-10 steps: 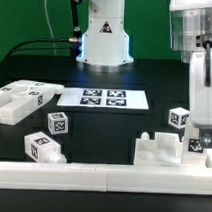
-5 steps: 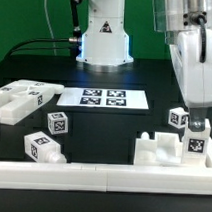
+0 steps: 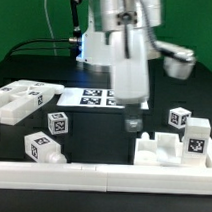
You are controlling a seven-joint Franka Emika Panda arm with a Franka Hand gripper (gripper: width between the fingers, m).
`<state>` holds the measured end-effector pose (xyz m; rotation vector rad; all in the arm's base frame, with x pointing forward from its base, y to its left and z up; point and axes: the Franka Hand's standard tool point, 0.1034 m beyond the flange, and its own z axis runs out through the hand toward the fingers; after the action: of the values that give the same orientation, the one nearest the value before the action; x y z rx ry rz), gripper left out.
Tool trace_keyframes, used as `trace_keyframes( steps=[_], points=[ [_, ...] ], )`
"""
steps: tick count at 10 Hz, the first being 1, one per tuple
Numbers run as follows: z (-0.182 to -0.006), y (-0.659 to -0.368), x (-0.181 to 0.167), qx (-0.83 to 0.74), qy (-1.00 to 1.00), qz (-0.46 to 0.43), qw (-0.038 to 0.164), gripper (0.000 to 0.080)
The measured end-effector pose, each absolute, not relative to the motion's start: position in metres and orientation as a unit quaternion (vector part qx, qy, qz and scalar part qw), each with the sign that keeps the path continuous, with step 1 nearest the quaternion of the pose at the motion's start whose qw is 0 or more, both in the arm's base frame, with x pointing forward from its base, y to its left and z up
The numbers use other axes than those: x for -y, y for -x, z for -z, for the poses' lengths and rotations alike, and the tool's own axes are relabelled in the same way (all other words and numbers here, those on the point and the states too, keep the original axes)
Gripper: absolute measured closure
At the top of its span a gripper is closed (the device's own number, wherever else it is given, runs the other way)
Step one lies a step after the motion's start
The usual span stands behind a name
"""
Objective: Assemble chair
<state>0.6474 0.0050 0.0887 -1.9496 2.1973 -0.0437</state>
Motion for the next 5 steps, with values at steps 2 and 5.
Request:
trace_keyframes(
  steps=[2, 5],
  points=[
    [-0.088, -0.648, -0.010, -0.742, 0.661, 0.028, 0.106, 0.0151],
    [-0.082, -0.646, 0.010, -0.740, 0.662, 0.033, 0.112, 0.0151]
  ],
)
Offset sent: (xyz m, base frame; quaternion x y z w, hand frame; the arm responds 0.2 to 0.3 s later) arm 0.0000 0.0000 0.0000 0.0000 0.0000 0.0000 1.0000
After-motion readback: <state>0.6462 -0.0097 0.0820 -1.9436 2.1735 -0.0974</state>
